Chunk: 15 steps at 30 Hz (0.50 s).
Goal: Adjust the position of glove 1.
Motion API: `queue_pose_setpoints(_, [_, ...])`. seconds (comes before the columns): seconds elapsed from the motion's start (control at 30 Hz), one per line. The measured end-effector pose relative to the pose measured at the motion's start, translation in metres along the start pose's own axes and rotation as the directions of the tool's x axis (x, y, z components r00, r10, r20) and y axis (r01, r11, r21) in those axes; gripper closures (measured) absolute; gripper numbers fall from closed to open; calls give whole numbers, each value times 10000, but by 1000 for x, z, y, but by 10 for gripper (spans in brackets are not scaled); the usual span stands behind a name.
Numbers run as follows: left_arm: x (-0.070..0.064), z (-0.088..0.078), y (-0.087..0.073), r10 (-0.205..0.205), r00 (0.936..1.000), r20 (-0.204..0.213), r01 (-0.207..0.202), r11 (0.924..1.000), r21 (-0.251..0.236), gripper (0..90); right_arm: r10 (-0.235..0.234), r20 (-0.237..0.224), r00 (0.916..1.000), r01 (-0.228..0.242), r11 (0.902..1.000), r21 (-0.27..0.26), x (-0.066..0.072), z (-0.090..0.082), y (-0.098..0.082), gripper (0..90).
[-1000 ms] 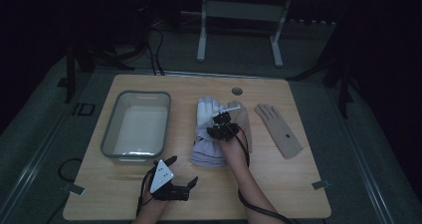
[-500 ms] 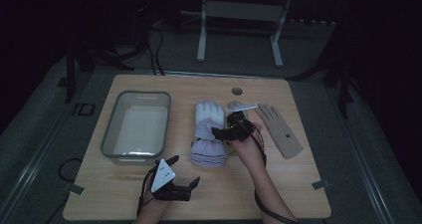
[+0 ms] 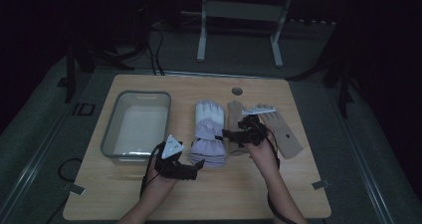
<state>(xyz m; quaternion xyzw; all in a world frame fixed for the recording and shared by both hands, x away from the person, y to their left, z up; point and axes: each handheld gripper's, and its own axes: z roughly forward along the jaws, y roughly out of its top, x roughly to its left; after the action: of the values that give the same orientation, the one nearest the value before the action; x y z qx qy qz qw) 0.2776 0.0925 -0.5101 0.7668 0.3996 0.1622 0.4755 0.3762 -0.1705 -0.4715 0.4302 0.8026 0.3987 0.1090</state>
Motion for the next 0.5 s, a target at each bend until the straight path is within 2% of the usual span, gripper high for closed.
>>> queue_pose_setpoints(0.03, [2, 4, 5, -127, 9996, -243, 133, 9997, 222, 15, 107, -175, 9998, -104, 9998, 178, 0, 3, 0, 127])
queue_pose_setpoints(0.07, [4, 8, 9, -249, 9988, -428, 264, 9990, 355, 81, 180, -544, 9984, -178, 9998, 46, 0, 7, -1, 115])
queue_pose_setpoints(0.13, [9, 16, 15, -419, 9959, -801, 483, 9957, 793, 109, 352, -331, 9988, -351, 9994, 49, 1, 13, -1, 114])
queue_pose_setpoints(0.17, [10, 19, 17, -562, 9949, -841, 635, 9942, 864, 137, 647, -311, 9974, -643, 9979, 120, 1, 18, 0, 116])
queue_pose_setpoints(0.23, [14, 25, 21, -798, 9917, -1007, 902, 9906, 1027, 189, 795, -319, 9963, -784, 9964, 337, 0, 26, 2, 140])
queue_pose_setpoints(0.27, [15, 28, 22, -902, 9911, -978, 1011, 9884, 1133, 203, 894, -328, 9955, -879, 9951, 464, -1, 32, 3, 226])
queue_pose_setpoints(0.3, [17, 32, 22, -1042, 9882, -1121, 1185, 9844, 1303, 203, 1019, -422, 9939, -996, 9935, 543, -2, 35, 4, 284])
queue_pose_setpoints(0.33, [17, 35, 21, -1065, 9872, -1190, 1230, 9823, 1412, 212, 1195, -244, 9925, -1179, 9914, 572, -4, 39, 5, 331])
queue_pose_setpoints(0.37, [18, 39, 20, -1095, 9872, -1156, 1275, 9785, 1619, 215, 1166, -120, 9931, -1156, 9914, 615, -4, 42, 5, 433])
queue_pose_setpoints(0.4, [18, 43, 18, -1136, 9861, -1213, 1347, 9740, 1824, 214, 1269, -105, 9919, -1258, 9896, 695, -6, 46, 5, 429])
queue_pose_setpoints(0.43, [17, 46, 15, -1191, 9856, -1196, 1409, 9708, 1942, 215, 1493, -161, 9887, -1477, 9860, 771, -8, 50, 4, 471])
queue_pose_setpoints(0.47, [18, 48, 13, -1373, 9842, -1120, 1578, 9669, 2007, 215, 1588, -126, 9872, -1570, 9833, 922, -11, 54, 2, 503])
queue_pose_setpoints(0.5, [20, 51, 10, -1608, 9814, -1047, 1795, 9624, 2039, 215, 1681, -141, 9857, -1659, 9810, 1004, -12, 57, 1, 483])
